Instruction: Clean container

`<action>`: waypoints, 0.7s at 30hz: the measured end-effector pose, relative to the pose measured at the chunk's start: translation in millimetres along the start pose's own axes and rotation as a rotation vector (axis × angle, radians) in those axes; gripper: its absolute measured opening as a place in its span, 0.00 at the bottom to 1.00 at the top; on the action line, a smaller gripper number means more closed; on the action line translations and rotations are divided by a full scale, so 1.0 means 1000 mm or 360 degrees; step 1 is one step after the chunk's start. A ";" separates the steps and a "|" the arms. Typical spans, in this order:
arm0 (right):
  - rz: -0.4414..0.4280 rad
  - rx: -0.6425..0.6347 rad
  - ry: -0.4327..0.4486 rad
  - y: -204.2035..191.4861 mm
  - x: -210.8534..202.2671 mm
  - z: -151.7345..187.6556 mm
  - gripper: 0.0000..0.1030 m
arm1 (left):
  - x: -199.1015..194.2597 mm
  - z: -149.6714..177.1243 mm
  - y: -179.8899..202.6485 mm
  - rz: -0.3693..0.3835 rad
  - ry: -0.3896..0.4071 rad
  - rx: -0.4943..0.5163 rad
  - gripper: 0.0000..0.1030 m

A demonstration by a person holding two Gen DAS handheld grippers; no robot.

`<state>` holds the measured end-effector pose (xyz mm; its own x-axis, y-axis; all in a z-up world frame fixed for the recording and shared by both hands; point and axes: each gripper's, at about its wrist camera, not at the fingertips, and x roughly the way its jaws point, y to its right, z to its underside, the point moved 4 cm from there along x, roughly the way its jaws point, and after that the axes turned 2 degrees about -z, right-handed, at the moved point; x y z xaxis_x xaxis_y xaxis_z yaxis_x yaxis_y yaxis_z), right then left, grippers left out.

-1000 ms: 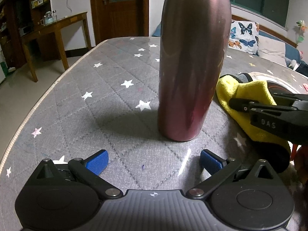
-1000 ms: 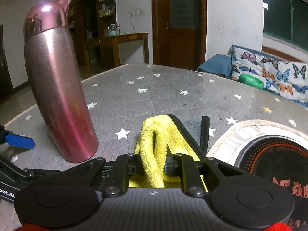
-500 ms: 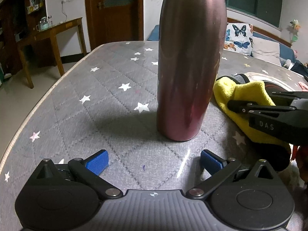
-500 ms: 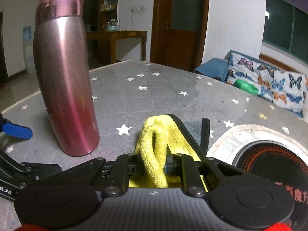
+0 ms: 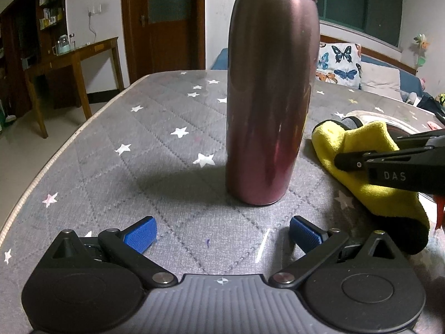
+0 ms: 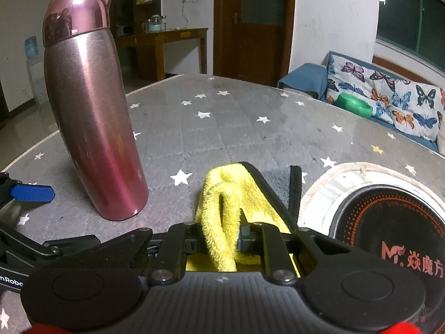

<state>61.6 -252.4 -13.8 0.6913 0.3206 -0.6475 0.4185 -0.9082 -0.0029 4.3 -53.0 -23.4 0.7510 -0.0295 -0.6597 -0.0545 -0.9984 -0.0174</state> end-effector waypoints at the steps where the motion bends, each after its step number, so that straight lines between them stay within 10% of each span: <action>1: 0.0007 -0.0006 -0.0005 0.000 0.000 0.000 0.15 | 0.000 0.000 0.000 0.0000 0.0006 0.0000 1.00; 21: 0.0169 -0.0112 -0.0004 -0.005 -0.001 0.002 0.14 | 0.004 0.002 -0.002 -0.0002 0.0040 0.0000 1.00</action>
<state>58.2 -248.9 -14.5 0.7326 0.2229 -0.6431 0.3833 -0.9159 0.1191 6.2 -51.3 -28.0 0.7673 -0.0294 -0.6406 -0.0535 -0.9984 -0.0182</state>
